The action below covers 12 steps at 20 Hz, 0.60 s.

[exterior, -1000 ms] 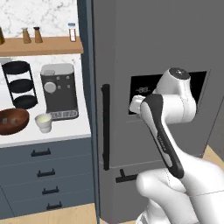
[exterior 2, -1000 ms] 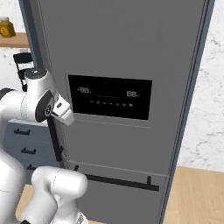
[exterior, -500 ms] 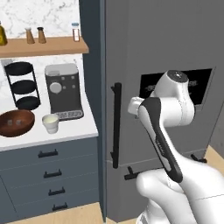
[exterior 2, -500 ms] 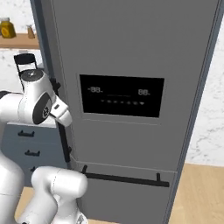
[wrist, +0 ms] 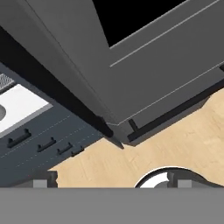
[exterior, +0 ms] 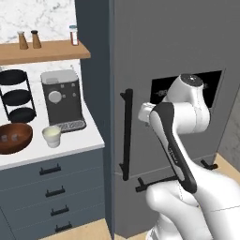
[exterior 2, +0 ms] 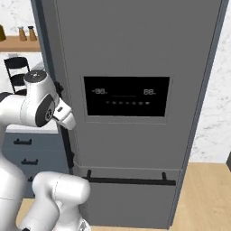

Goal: Grab a lemon wedge from the fridge and one ice cube from the ice bowl, and put them in the glass of lemonade.

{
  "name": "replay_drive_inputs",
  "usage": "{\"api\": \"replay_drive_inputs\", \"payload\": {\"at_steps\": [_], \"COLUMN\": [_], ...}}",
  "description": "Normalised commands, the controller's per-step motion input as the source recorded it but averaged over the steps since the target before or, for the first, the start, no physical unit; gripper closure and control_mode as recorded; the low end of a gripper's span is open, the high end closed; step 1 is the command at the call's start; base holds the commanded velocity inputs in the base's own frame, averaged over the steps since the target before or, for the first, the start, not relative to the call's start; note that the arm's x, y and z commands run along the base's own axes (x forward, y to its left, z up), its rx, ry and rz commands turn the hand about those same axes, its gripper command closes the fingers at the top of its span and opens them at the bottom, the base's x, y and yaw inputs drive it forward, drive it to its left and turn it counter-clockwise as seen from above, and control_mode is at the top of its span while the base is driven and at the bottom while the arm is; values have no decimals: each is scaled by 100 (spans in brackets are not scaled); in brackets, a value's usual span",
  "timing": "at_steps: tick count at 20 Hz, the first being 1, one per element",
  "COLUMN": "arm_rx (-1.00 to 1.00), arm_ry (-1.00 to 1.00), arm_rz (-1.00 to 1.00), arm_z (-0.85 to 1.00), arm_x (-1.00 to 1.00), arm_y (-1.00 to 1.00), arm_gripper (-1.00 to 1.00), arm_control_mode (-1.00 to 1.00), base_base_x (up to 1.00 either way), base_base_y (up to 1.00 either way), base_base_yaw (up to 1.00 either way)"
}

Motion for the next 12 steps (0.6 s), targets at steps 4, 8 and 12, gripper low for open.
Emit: {"api": "replay_drive_inputs", "payload": {"at_steps": [4, 8, 12], "arm_rx": [0, 0, 0], "arm_ry": [0, 0, 0], "arm_rz": [0, 0, 0], "arm_z": [0, 0, 0], "arm_x": [0, 0, 0], "arm_y": [0, 0, 0], "arm_gripper": [-100, -100, -100], "arm_control_mode": [100, 100, 100], "base_base_x": [-27, -57, -66], "base_base_y": [35, 9, 4], "base_base_yaw": [0, 0, 0]}}
